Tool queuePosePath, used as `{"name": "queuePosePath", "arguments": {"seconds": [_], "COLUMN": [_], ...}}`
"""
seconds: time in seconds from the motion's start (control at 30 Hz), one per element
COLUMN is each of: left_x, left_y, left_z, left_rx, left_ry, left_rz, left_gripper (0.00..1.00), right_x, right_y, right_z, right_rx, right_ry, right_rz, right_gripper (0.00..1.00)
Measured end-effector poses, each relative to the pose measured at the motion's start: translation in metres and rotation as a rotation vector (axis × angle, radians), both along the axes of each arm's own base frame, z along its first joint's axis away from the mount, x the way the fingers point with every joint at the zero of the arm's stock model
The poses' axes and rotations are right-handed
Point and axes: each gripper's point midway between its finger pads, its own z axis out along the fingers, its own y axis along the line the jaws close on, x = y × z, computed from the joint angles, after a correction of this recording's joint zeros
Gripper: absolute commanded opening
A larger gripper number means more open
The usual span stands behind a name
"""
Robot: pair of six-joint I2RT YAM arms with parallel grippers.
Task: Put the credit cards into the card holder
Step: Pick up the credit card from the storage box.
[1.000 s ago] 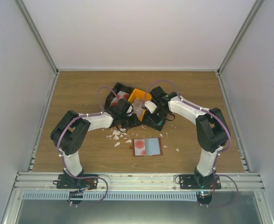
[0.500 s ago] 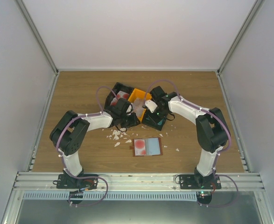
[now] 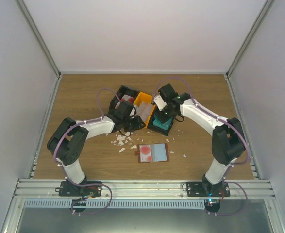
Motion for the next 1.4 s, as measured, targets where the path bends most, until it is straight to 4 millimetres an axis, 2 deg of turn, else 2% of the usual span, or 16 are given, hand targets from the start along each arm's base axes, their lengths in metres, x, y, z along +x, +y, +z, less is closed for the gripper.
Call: {"name": "queuePosePath", "arguments": {"seconds": [0.13,0.3,0.43,0.53,0.67,0.8,0.93,1.07,1.2,1.3,1.37,1.4], "left_x": [-0.001,-0.009,-0.026,-0.036,-0.048,-0.058,-0.066,-0.072,-0.077,-0.079,-0.080,-0.080], "left_y": [0.001,0.004,0.008,0.009,0.011,0.012,0.009,0.006,0.008,0.011,0.012,0.012], "left_z": [0.021,0.058,0.097,0.126,0.153,0.163,0.164,0.170,0.186,0.191,0.193,0.193], "left_rx": [-0.033,-0.110,-0.219,-0.300,-0.385,-0.446,-0.493,-0.536,-0.571,-0.580,-0.585,-0.585], "left_ry": [-0.051,-0.154,-0.255,-0.317,-0.357,-0.343,-0.305,-0.283,-0.323,-0.343,-0.349,-0.351], "left_rz": [0.002,-0.007,-0.030,-0.043,-0.046,-0.054,-0.075,-0.094,-0.098,-0.097,-0.099,-0.100], "left_gripper": [0.38,0.63,0.70,0.71,0.71,0.62,0.45,0.28,0.13,0.03,0.00,0.00], "right_x": [0.002,-0.002,-0.012,-0.026,-0.049,-0.070,-0.080,-0.082,-0.084,-0.084,-0.085,-0.085], "right_y": [-0.002,-0.004,0.001,0.013,0.034,0.049,0.059,0.064,0.065,0.066,0.065,0.065], "right_z": [0.030,0.085,0.129,0.145,0.143,0.132,0.143,0.158,0.164,0.165,0.161,0.159], "right_rx": [0.039,0.169,0.387,0.562,0.757,0.894,0.999,1.060,1.086,1.099,1.098,1.097], "right_ry": [-0.061,-0.138,-0.143,-0.095,0.059,0.237,0.336,0.358,0.371,0.371,0.378,0.381], "right_rz": [-0.047,-0.134,-0.213,-0.226,-0.222,-0.232,-0.205,-0.173,-0.158,-0.148,-0.154,-0.157], "right_gripper": [0.01,0.01,0.01,0.01,0.01,0.00,0.01,0.00,0.00,0.01,0.05,0.10]}}
